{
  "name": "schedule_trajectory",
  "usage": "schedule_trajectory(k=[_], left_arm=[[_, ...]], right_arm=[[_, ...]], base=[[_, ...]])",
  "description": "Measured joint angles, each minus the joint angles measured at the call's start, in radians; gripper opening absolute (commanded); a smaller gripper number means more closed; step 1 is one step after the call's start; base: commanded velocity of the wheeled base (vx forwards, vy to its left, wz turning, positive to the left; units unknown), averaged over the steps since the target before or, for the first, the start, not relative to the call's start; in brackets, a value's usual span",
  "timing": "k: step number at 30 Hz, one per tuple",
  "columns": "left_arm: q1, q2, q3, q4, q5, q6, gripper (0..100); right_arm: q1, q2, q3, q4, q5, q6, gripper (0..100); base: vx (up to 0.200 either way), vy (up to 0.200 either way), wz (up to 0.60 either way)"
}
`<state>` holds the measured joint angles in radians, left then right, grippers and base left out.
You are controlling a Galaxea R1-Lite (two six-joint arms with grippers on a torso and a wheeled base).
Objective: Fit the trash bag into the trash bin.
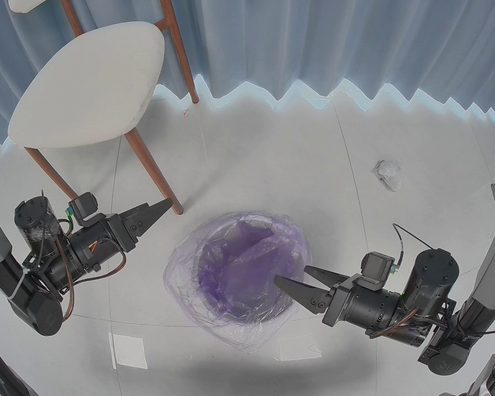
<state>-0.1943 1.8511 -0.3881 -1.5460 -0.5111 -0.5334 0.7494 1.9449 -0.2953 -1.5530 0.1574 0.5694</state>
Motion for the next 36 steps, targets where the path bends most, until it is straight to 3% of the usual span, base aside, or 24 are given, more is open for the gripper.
schedule_trajectory(k=[4,13,26,36], left_arm=[[-0.001,-0.049,0.005,0.001,-0.007,-0.003,100],[-0.038,-0.124,0.025,0.0,-0.009,-0.003,100],[-0.057,-0.155,0.046,0.0,-0.008,0.0,100],[-0.057,-0.174,0.041,0.0,-0.008,0.01,100]], right_arm=[[0.027,-0.01,-0.003,0.0,0.0,0.043,100],[0.042,0.005,-0.029,0.001,0.004,0.055,100],[0.04,0.047,-0.164,0.2,-0.001,0.057,100],[-0.051,0.045,-0.231,0.257,-0.057,0.05,100]], base=[[0.0,0.0,0.0],[0.0,0.0,0.0],[-0.2,0.0,0.0],[-0.04,0.0,0.0]])
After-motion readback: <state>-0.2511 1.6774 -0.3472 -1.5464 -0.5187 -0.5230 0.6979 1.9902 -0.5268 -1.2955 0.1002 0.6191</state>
